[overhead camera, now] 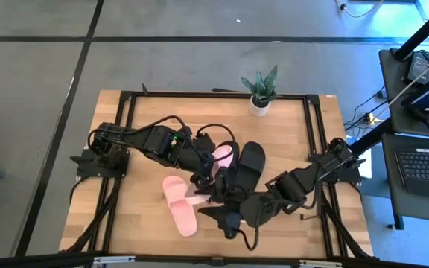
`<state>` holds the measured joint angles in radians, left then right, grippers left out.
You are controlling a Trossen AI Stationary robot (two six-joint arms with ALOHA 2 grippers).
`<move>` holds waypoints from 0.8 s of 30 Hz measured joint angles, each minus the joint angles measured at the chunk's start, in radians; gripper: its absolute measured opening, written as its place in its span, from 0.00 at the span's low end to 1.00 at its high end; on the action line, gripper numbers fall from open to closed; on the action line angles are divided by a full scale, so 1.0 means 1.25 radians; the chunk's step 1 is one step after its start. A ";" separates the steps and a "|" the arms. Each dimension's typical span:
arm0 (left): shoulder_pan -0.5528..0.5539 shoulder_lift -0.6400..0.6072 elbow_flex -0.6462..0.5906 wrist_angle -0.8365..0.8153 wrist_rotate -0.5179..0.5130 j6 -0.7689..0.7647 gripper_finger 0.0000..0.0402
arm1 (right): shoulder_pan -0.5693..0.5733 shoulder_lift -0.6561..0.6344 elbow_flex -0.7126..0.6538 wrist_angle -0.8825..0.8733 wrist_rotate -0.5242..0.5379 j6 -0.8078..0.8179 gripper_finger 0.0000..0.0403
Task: Pick and place slides into the shelf
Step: Put the left pink slipper under the shelf
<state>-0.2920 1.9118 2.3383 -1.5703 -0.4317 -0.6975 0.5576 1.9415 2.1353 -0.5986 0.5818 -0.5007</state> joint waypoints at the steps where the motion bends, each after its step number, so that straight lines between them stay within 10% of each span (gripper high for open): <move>1: 0.000 0.000 0.000 0.000 0.000 0.000 0.00 | 0.001 0.000 0.000 -0.006 -0.002 0.000 0.64; 24: 0.000 0.000 0.000 0.000 0.006 0.002 0.07 | -0.010 0.000 0.000 -0.064 -0.030 0.047 0.24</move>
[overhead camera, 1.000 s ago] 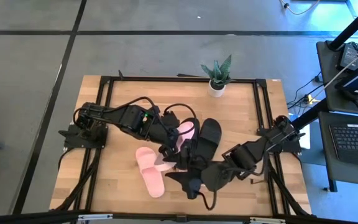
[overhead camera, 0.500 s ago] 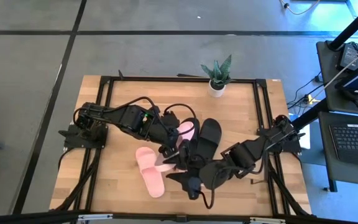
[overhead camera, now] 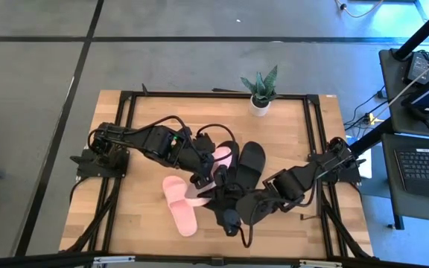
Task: Pick and place slides into the shelf
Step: Put the left pink slipper under the shelf
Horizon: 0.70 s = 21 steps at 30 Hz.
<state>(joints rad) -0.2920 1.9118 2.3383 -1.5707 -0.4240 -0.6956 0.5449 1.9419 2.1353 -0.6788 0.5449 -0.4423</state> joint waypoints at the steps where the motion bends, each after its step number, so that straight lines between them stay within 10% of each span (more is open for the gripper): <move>1: 0.000 0.000 0.000 0.000 0.000 0.000 0.09 | 0.000 0.000 0.000 0.000 0.000 0.000 0.22; 21: -0.015 -0.047 0.000 0.001 0.049 0.016 0.49 | 0.035 0.001 0.000 -0.005 0.008 -0.004 0.19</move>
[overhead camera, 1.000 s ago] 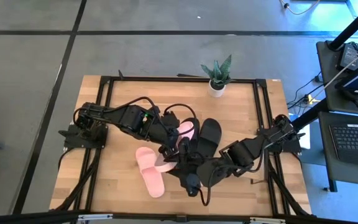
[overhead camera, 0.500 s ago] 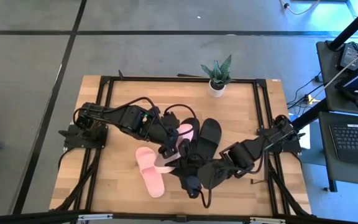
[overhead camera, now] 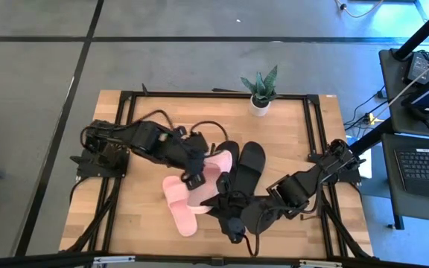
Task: Pick and place slides into the shelf
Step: Put the left pink slipper under the shelf
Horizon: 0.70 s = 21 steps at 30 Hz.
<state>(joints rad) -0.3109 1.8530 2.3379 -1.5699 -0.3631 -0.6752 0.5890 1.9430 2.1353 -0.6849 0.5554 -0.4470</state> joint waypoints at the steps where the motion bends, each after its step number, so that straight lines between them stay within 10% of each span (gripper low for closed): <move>1: -0.005 -0.013 0.000 0.000 -0.006 -0.003 0.49 | 0.004 0.000 0.000 0.000 0.012 0.000 0.19; 21: -0.212 -0.114 0.001 -0.001 -0.119 -0.008 0.49 | 0.269 -0.005 0.008 -0.010 0.190 0.067 0.19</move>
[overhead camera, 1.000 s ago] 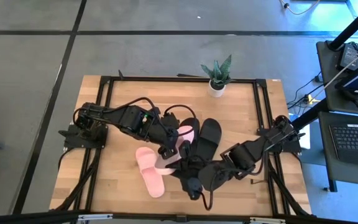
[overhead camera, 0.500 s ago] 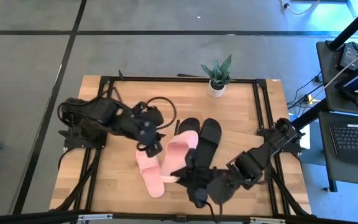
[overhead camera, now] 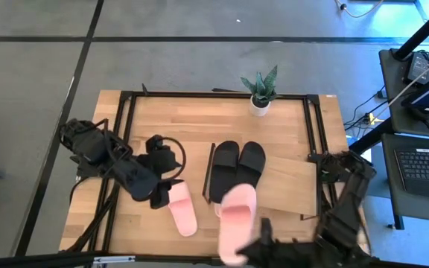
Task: Pick and place slides into the shelf
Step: Put the left pink slipper under the shelf
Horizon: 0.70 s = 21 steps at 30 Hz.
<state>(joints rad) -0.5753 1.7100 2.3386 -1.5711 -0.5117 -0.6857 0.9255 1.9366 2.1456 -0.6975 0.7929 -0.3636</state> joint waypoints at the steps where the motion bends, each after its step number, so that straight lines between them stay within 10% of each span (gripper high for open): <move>1: -0.005 0.002 0.000 0.000 0.000 -0.001 0.49 | 0.020 0.000 0.000 0.001 0.001 0.025 0.19; 21: -0.024 0.005 0.000 0.000 -0.023 -0.036 0.49 | 0.191 0.098 -0.115 -0.017 0.024 0.397 0.19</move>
<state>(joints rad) -0.6056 1.7161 2.3383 -1.5707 -0.5400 -0.7311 1.1641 2.0589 2.0022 -0.7186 0.8234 0.1323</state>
